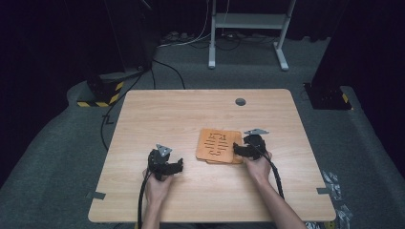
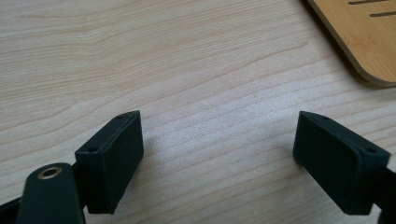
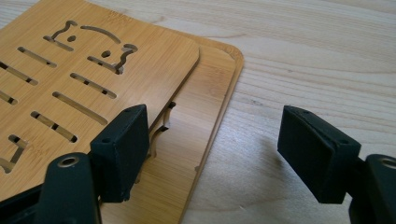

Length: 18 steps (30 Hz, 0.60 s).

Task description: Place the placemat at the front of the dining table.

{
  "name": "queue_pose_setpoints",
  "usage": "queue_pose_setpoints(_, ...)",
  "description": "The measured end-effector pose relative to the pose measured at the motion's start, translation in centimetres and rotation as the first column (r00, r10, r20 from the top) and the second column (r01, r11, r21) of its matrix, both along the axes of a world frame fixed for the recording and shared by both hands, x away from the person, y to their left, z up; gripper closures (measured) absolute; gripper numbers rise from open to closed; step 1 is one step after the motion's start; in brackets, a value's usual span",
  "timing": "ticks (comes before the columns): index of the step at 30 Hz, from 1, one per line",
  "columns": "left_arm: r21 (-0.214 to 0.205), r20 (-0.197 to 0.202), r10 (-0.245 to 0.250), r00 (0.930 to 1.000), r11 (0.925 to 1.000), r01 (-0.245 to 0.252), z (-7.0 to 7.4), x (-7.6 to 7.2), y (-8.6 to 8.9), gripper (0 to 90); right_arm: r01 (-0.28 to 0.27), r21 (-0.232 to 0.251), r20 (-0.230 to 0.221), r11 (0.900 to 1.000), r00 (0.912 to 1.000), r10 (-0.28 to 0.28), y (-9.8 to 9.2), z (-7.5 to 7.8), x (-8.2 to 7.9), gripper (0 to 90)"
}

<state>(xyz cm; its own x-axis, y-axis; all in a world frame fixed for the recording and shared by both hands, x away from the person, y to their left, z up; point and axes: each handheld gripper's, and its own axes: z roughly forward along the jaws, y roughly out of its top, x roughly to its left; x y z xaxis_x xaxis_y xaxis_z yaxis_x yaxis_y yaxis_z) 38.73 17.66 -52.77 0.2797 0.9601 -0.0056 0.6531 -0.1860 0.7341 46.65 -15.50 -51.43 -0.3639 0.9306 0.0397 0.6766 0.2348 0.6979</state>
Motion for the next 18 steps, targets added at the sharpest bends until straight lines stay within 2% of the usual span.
queue_pose_setpoints(4,-0.001,0.0,-0.015,0.9999,0.9999,0.015,0.0,0.0,-0.1,16.6,-0.009,0.003,0.016,1.0,0.9998,0.009,0.1,-0.2,-0.1,23.4)
queue_pose_setpoints(10,-0.002,-0.013,-0.008,0.9999,1.0,0.008,0.2,0.2,-0.1,18.9,-0.01,0.058,0.034,0.9982,0.9994,0.009,-0.6,-0.8,-0.1,20.2)
queue_pose_setpoints(12,-0.028,-0.013,-0.019,0.9997,0.9994,0.019,0.4,0.4,-0.2,18.9,-0.013,0.069,0.034,0.9975,0.9994,0.011,-0.8,-0.9,0.0,20.3)
queue_pose_setpoints(15,-0.094,0.055,-0.032,0.998,0.9949,0.037,0.9,0.3,-0.6,22.5,-0.01,0.073,0.032,0.9973,0.9995,0.008,-0.8,-0.9,0.0,20.4)
queue_pose_setpoints(16,-0.114,0.051,-0.032,0.9982,0.9928,0.038,1.1,0.4,-0.6,22.5,-0.01,0.073,0.032,0.9973,0.9995,0.008,-0.8,-0.9,0.0,20.4)
queue_pose_setpoints(18,-0.112,0.033,-0.041,0.9986,0.9928,0.044,1.4,1.0,-1.0,20.3,-0.009,0.072,0.033,0.9974,0.9994,0.007,-0.8,-0.9,0.0,20.5)
